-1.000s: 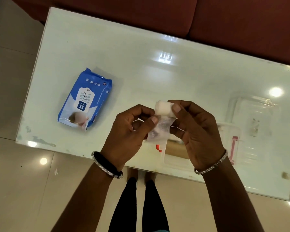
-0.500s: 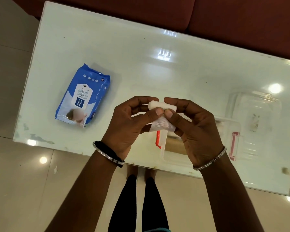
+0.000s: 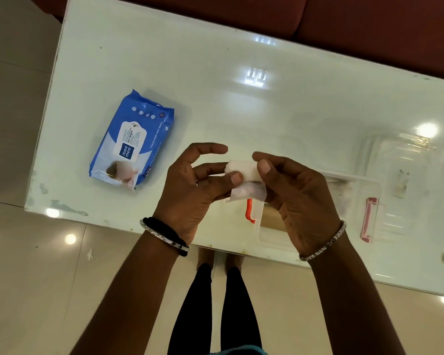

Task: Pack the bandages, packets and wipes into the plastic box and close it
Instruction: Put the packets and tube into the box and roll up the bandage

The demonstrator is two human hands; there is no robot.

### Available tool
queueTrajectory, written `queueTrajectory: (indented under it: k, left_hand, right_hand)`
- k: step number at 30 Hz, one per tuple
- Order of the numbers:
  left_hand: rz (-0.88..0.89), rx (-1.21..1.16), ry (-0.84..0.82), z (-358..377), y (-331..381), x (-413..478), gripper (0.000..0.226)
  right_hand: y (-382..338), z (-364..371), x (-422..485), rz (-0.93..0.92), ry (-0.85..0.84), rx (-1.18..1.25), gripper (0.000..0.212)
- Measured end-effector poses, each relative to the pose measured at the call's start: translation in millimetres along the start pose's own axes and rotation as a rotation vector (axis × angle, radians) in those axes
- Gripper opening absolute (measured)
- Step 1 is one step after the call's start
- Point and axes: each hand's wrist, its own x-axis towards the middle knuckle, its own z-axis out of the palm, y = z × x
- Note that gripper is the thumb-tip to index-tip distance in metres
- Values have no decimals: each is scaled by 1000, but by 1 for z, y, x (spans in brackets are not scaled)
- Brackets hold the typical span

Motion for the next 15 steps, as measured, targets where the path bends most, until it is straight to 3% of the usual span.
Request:
queueTrajectory:
  k: [4, 9, 15]
  left_hand:
    - [-55, -32, 21, 0, 0, -1, 59]
    - [-178, -114, -38, -2, -1, -3, 27]
    - [-266, -264, -82, -11, -5, -1, 35]
  right_hand:
    - [2, -1, 3, -49, -20, -75, 34]
    - [1, -2, 6, -89, -52, -109, 33]
    - [4, -3, 6, -65, -60, -60, 35]
